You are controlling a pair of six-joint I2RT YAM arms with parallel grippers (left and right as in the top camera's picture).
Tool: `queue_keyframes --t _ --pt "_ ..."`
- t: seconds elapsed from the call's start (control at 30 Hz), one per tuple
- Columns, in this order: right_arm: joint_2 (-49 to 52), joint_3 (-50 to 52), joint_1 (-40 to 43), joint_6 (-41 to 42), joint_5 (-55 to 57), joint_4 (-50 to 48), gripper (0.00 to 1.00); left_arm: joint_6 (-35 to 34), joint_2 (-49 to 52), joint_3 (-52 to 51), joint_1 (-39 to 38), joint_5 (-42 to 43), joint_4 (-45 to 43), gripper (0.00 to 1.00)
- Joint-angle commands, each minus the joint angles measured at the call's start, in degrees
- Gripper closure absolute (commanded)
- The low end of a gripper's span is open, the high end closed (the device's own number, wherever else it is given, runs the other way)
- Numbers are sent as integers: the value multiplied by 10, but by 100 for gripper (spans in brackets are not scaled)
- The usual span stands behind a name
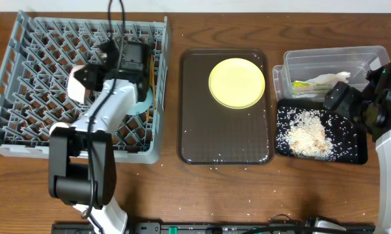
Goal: Sort waste into correct bins and load items into the dishwasher
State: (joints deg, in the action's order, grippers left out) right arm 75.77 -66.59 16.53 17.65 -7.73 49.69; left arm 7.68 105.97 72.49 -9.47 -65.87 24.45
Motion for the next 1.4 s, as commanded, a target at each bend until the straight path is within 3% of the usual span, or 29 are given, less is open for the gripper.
queue_keyframes --t 0.0,0.17,0.3,0.43,0.6,0.73,0.97,1.37 --pt "-6 -5 7 7 0 0 1 -5 -36 -3 -36 47 9 54" --pt "-6 -5 7 7 0 0 1 -22 -100 -3 -74 112 17 55" --pt "-6 -5 7 7 0 0 1 -68 -180 -3 -73 156 44 73" --pt "-6 -5 7 7 0 0 1 -93 -245 -3 -15 282 77 92" --pt "-6 -5 7 7 0 0 1 -69 -246 -3 102 501 88 92" --pt "-6 -5 7 7 0 0 1 -63 -212 -3 201 618 88 92" --pt "-6 -5 7 7 0 0 1 -18 -145 -3 296 881 42 92" --pt "-6 -5 7 7 0 0 1 -9 -94 -3 294 939 69 93"
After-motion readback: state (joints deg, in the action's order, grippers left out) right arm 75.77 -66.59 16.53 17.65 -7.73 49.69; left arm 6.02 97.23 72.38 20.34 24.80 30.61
